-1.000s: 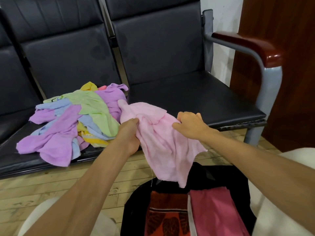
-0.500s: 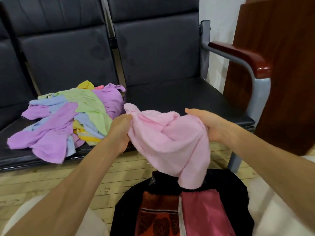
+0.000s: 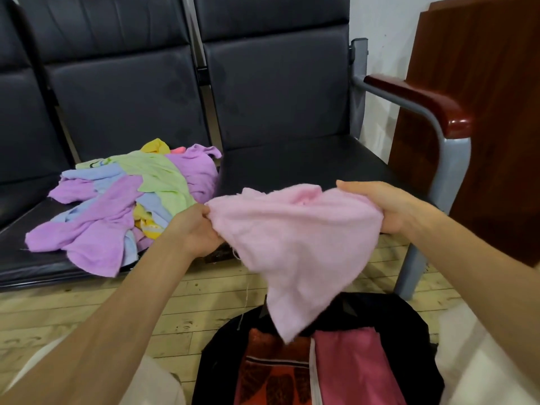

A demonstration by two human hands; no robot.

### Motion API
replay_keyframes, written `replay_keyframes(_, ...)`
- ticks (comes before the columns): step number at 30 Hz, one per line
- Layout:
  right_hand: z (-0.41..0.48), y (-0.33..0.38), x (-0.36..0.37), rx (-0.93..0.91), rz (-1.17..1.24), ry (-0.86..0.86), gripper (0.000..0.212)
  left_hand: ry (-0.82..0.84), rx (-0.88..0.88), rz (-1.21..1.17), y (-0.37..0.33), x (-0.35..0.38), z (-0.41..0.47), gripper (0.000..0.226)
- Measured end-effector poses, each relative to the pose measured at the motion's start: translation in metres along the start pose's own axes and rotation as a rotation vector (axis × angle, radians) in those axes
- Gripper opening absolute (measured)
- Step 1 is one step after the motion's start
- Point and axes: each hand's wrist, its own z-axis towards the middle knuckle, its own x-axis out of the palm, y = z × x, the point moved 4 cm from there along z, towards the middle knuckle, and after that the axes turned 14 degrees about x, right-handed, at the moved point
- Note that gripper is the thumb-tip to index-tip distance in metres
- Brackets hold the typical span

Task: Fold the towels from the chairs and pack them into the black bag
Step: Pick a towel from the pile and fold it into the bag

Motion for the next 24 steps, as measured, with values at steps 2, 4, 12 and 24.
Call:
replay_keyframes(2, -0.001, 0.001, -0.005, -0.011, -0.191, -0.06, 0.033, -0.019, 0.046, -0.086, -0.006, -0.003, 0.004, 0.034)
replay_keyframes(4, -0.004, 0.0, -0.005, -0.026, -0.396, -0.066, 0.044, -0.057, 0.06, -0.096, -0.008, -0.006, 0.005, 0.035)
replay_keyframes(12, -0.01, 0.006, -0.002, -0.195, -0.257, -0.059, 0.043, 0.038, 0.337, 0.688, -0.019, 0.006, -0.004, 0.022)
replay_keyframes(24, -0.01, 0.005, -0.004, -0.184, -0.846, -0.167, 0.014, 0.357, 0.41, 1.555, -0.018, -0.002, -0.005, 0.086)
